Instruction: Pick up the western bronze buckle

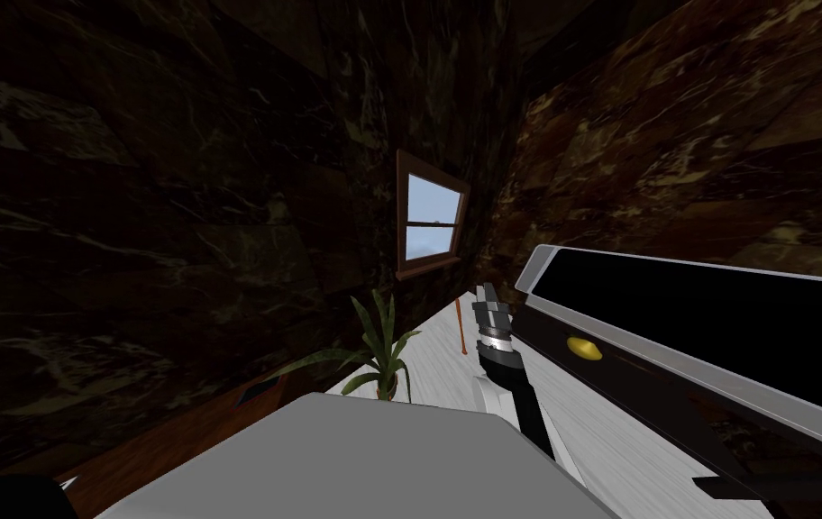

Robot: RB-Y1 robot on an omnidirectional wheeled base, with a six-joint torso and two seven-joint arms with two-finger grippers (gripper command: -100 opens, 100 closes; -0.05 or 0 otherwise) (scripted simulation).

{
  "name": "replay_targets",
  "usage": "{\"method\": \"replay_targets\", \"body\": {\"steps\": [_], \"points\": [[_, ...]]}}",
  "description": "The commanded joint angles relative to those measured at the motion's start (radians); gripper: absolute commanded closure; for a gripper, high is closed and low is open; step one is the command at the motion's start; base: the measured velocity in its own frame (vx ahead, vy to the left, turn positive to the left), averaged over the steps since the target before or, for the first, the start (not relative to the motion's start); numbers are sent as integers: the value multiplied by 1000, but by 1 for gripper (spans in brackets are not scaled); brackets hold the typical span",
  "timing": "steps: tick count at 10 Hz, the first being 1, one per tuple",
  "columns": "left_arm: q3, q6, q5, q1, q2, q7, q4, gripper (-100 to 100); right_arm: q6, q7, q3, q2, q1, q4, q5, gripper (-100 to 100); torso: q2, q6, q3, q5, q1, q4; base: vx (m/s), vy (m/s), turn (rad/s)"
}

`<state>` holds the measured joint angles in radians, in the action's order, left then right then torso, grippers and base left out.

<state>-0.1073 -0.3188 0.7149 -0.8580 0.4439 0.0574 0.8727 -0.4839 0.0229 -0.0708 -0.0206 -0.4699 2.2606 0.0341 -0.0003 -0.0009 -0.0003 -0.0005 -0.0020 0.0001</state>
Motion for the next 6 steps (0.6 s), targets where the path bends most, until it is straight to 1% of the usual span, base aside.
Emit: {"method": "replay_targets", "body": {"steps": [1,2,3,4,6], "points": [[0,0,0,0,0,0,0,-100,0,0,0,0,0,0,0,0,0,0,0,0,0,0,2,-4,12],[0,0,0,0,0,0,0,-100,0,0,0,0,0,0,0,0,0,0,0,0,0,0,0,0,0],[0,0,0,0,0,0,0,0,0,0,0,0,0,0,0,0,0,0,0,0,0,0,0,0,0],[7,12,-10,28,-8,-11,-22,-100,0,0,0,0,0,0,0,0,0,0,0,0,0,0,-23,18,-41],[16,28,-24,66,-19,-26,-52,-100,0,0,0,0,0,0,0,0,2,0,1,1,2,1,-53,35,-40]]}}
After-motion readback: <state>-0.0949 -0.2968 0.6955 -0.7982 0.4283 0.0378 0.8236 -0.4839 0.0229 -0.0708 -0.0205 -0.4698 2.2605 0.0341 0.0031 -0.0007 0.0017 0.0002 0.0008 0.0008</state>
